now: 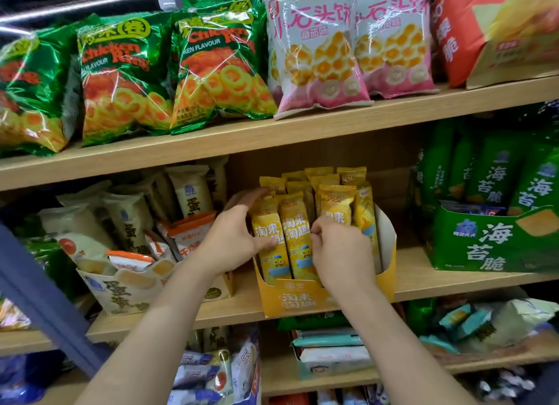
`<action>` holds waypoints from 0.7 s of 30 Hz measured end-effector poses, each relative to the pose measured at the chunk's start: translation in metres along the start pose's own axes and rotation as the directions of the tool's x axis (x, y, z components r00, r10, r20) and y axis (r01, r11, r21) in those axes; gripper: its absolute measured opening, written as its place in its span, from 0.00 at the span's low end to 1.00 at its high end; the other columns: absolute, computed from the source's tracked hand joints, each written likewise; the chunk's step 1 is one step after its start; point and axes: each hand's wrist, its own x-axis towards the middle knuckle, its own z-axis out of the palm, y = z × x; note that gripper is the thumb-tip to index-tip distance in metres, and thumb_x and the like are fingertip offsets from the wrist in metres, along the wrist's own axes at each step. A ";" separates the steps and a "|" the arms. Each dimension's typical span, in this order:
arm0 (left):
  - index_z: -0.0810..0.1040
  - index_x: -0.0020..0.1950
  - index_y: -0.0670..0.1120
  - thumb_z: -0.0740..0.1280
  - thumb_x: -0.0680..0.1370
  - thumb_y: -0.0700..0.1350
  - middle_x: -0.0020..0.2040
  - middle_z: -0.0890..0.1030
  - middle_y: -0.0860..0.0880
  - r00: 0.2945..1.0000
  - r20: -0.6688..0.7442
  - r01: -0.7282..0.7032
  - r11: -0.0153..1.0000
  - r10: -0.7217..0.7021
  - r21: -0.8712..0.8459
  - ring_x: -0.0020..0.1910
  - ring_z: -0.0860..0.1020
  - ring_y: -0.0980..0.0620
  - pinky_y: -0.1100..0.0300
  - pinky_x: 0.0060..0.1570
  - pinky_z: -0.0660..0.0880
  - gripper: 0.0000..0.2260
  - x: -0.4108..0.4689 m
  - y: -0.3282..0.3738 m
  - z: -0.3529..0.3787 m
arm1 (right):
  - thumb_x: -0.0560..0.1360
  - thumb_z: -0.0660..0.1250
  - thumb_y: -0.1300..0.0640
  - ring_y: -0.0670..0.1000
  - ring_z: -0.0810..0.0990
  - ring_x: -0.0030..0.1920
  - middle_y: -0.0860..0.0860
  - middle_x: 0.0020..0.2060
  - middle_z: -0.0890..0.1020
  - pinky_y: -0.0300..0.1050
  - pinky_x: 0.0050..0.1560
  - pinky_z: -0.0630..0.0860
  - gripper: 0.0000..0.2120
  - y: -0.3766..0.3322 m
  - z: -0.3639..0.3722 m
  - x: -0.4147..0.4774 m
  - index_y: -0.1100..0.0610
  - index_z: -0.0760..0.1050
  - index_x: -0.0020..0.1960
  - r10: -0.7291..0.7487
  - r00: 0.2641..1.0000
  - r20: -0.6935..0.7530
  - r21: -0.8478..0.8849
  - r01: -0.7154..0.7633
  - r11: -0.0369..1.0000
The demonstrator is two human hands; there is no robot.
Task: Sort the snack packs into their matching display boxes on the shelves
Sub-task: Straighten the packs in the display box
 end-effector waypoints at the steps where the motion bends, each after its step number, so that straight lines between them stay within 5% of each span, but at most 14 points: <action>1: 0.62 0.75 0.57 0.77 0.71 0.45 0.57 0.74 0.58 1.000 -0.002 0.009 1.000 -0.009 -0.016 0.53 0.74 0.61 0.76 0.44 0.71 0.37 -0.001 -0.001 0.001 | 0.81 0.62 0.55 0.52 0.81 0.42 0.49 0.41 0.82 0.45 0.40 0.78 0.04 0.002 0.001 -0.001 0.53 0.75 0.52 -0.005 1.000 -0.016 0.015 0.005 1.000; 5: 0.60 0.76 0.56 0.76 0.72 0.50 0.67 0.71 0.49 0.995 -0.090 0.043 0.994 -0.035 0.098 0.62 0.74 0.49 0.54 0.59 0.76 0.37 -0.004 0.000 0.014 | 0.79 0.65 0.53 0.49 0.78 0.34 0.46 0.33 0.79 0.46 0.34 0.76 0.04 0.013 0.007 -0.005 0.52 0.74 0.46 -0.092 0.988 -0.121 0.116 0.106 0.988; 9: 0.63 0.73 0.54 0.73 0.74 0.53 0.65 0.69 0.48 0.953 -0.255 0.170 0.985 -0.160 0.017 0.61 0.75 0.47 0.50 0.59 0.75 0.31 -0.015 0.009 0.032 | 0.77 0.67 0.55 0.49 0.77 0.29 0.46 0.30 0.78 0.46 0.27 0.75 0.05 0.026 0.014 0.004 0.53 0.75 0.43 -0.179 0.957 -0.228 0.147 0.216 0.965; 14: 0.61 0.74 0.63 0.69 0.76 0.57 0.71 0.62 0.59 0.974 -0.225 -0.068 0.986 0.033 -0.150 0.68 0.62 0.66 0.61 0.64 0.69 0.28 -0.047 0.009 0.036 | 0.79 0.66 0.53 0.49 0.79 0.33 0.47 0.33 0.80 0.44 0.30 0.73 0.06 0.033 0.007 0.007 0.54 0.78 0.45 -0.175 0.958 -0.227 0.234 0.228 0.945; 18: 0.60 0.74 0.64 0.72 0.74 0.56 0.77 0.49 0.64 0.981 -0.173 -0.080 0.996 0.087 0.045 0.68 0.52 0.71 0.67 0.67 0.59 0.32 -0.069 -0.001 0.045 | 0.80 0.61 0.44 0.41 0.77 0.42 0.41 0.41 0.78 0.36 0.38 0.72 0.12 0.022 -0.001 -0.022 0.50 0.79 0.53 -0.225 0.965 -0.136 0.379 0.260 0.888; 21: 0.59 0.75 0.64 0.71 0.76 0.51 0.77 0.50 0.65 0.982 -0.138 -0.123 0.991 0.130 0.057 0.70 0.54 0.69 0.67 0.68 0.61 0.32 -0.074 -0.007 0.038 | 0.77 0.62 0.39 0.42 0.72 0.49 0.41 0.49 0.74 0.36 0.45 0.70 0.17 0.006 0.003 -0.050 0.48 0.75 0.59 -0.328 0.932 -0.156 0.253 0.358 0.899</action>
